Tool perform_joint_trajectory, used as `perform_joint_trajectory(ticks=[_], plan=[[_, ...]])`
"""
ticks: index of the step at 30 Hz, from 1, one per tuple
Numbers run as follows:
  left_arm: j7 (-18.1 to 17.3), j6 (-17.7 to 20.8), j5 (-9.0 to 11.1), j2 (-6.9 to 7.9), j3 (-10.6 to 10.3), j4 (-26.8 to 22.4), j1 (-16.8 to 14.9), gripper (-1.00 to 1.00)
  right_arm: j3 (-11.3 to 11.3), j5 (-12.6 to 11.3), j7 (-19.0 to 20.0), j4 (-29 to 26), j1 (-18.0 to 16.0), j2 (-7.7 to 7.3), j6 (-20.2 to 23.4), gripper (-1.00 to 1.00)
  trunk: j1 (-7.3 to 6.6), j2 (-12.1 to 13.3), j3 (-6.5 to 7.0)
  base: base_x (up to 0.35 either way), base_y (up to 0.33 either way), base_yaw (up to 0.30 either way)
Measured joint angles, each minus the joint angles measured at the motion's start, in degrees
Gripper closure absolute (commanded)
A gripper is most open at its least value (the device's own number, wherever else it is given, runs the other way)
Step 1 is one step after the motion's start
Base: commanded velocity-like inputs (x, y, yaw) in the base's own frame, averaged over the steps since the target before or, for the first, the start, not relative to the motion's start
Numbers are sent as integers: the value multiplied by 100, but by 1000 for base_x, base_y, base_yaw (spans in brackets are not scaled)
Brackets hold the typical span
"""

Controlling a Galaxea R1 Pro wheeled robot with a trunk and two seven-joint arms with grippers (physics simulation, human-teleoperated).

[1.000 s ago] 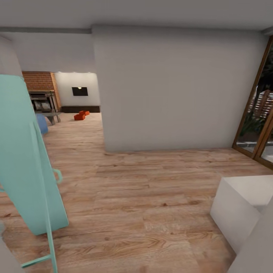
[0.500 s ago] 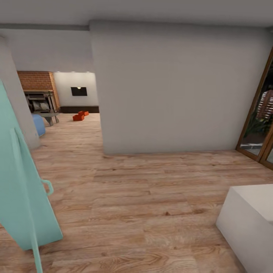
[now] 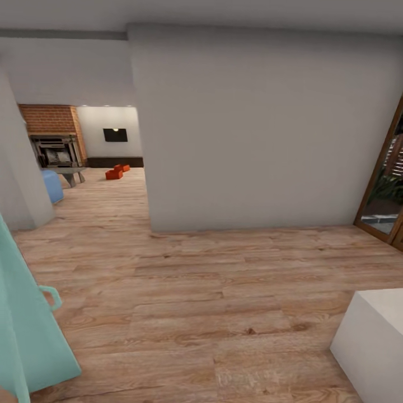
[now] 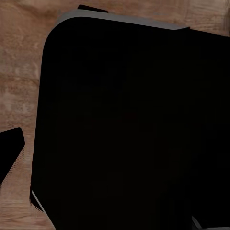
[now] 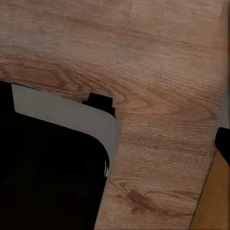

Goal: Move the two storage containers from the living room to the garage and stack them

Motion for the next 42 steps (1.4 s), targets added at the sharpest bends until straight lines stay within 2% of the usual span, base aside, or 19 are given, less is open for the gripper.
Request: perform_joint_trajectory(ticks=[42], plan=[[0,-7,0,0,-1,0,0,-100,-1,-8,0,0,0,-2,-15,-100,0,0,0,325,0,0]])
